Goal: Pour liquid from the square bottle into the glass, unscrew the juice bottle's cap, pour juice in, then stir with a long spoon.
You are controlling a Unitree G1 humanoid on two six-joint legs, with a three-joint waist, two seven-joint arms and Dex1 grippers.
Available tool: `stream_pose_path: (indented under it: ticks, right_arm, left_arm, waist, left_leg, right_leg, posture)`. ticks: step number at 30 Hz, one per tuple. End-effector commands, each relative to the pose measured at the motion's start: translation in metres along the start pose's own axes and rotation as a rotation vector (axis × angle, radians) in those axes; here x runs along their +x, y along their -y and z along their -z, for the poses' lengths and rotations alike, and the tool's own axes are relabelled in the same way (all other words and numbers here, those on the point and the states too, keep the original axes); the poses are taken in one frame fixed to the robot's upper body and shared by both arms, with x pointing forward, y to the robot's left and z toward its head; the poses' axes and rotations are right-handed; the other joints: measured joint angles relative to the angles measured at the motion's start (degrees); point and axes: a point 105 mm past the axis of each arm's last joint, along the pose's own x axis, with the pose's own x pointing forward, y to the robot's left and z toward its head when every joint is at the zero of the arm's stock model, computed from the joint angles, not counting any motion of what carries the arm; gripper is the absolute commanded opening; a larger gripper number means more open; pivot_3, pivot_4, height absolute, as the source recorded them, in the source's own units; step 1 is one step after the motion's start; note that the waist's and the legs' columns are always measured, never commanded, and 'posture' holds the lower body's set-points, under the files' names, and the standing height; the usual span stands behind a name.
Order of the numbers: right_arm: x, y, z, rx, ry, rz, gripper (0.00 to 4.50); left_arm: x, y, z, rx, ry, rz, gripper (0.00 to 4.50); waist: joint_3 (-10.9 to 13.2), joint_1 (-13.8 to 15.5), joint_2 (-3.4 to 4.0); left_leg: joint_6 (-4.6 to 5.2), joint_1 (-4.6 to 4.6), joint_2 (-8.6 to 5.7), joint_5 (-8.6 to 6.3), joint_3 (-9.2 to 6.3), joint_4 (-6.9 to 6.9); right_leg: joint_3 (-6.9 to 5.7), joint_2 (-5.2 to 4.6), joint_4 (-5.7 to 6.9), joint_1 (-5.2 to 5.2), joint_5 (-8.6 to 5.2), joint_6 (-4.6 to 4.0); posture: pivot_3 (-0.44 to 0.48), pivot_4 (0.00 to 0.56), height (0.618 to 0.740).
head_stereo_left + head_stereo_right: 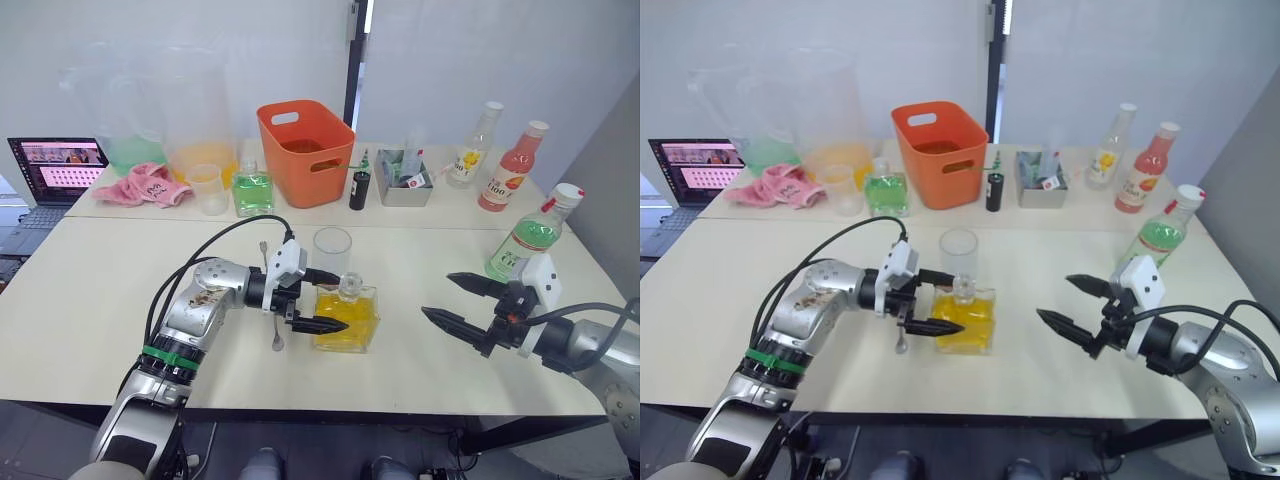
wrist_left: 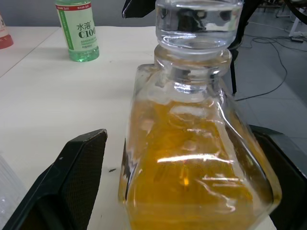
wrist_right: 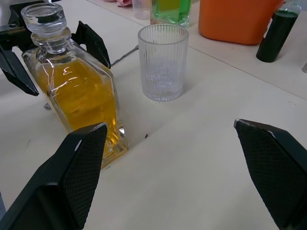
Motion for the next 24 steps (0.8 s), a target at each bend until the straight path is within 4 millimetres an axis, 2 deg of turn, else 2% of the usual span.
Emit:
stream_pose_path:
  ticks: [1,9,14,15,22,24]
  right_arm:
    - [0.0,-0.001,-0.009,-0.029,0.03,0.003,4.5]
    - [-0.003,0.0,-0.01,-0.032,0.026,0.016,4.5]
    - [0.001,-0.002,-0.015,-0.03,0.037,-0.004,4.5]
    - [0.002,-0.004,-0.019,-0.018,0.055,-0.017,4.5]
    - [0.03,-0.024,-0.043,-0.004,0.108,-0.157,4.5]
    - [0.049,-0.036,-0.053,-0.013,0.123,-0.212,4.5]
  left_arm:
    - [0.006,0.002,-0.008,0.046,0.009,0.009,4.48]
    - [0.01,0.001,-0.008,0.039,0.029,0.012,4.48]
    - [0.011,0.003,-0.008,0.028,0.036,0.026,2.99]
    - [0.011,0.003,-0.008,0.022,0.04,0.028,2.81]
    - [0.011,0.002,-0.003,0.038,0.024,0.026,2.81]
    - [0.012,0.003,-0.002,0.045,0.023,0.031,2.81]
  waist:
    - [0.0,0.0,0.0]
    - [0.0,0.0,0.0]
    - [0.0,0.0,0.0]
    - [0.0,0.0,0.0]
    - [0.0,0.0,0.01]
    - [0.0,0.0,0.01]
  left_leg:
    - [0.0,0.0,0.0,0.0,0.0,0.0]
    - [0.0,-0.01,0.0,0.0,0.0,0.0]
    - [0.0,0.0,0.0,0.0,0.01,0.0]
    - [0.0,0.0,0.0,0.0,0.0,0.0]
    - [0.0,0.01,0.0,0.0,-0.01,0.0]
    - [0.0,-0.01,0.0,0.0,-0.02,0.0]
  right_leg:
    - [0.0,0.0,0.0,0.0,0.0,0.0]
    - [0.0,0.0,0.0,0.0,0.0,0.0]
    - [0.01,0.0,0.0,0.0,0.0,0.0]
    - [0.01,0.0,-0.01,0.0,0.0,0.0]
    - [0.01,0.0,-0.01,0.0,0.0,0.0]
    - [0.01,0.01,-0.02,0.0,0.0,0.0]
  posture:
    - [0.0,0.15,0.739]
    - [0.0,0.15,0.739]
    - [0.0,0.15,0.739]
    - [0.0,0.15,0.739]
    - [0.0,0.15,0.739]
    - [0.0,0.15,0.739]
